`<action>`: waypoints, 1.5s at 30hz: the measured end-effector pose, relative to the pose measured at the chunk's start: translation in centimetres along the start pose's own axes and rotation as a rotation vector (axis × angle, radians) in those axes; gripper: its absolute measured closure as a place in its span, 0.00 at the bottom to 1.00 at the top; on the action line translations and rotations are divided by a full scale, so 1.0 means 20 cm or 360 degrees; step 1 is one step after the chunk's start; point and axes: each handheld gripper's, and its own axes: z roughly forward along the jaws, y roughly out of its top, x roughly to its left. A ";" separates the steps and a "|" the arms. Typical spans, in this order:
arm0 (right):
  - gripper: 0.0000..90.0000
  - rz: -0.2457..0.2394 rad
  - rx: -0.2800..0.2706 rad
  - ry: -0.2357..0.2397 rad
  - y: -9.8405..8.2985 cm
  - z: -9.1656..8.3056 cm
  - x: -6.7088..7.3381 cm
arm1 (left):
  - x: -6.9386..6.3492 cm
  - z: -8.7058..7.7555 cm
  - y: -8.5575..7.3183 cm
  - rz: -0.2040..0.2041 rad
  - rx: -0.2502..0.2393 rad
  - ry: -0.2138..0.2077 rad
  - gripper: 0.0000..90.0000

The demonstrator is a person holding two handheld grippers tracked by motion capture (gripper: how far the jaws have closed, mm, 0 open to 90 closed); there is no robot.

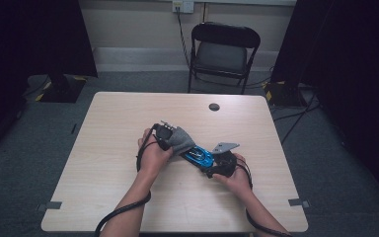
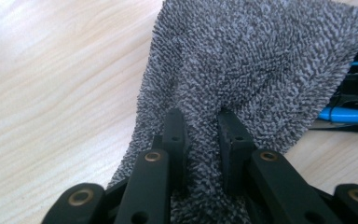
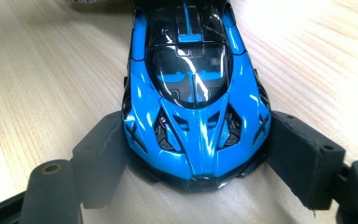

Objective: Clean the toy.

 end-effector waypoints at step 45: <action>0.26 0.0001 0.0000 0.0000 0.00 0.00 0.00 | 0.14 0.03 -0.07 -0.0077 0.0054 0.0085 0.84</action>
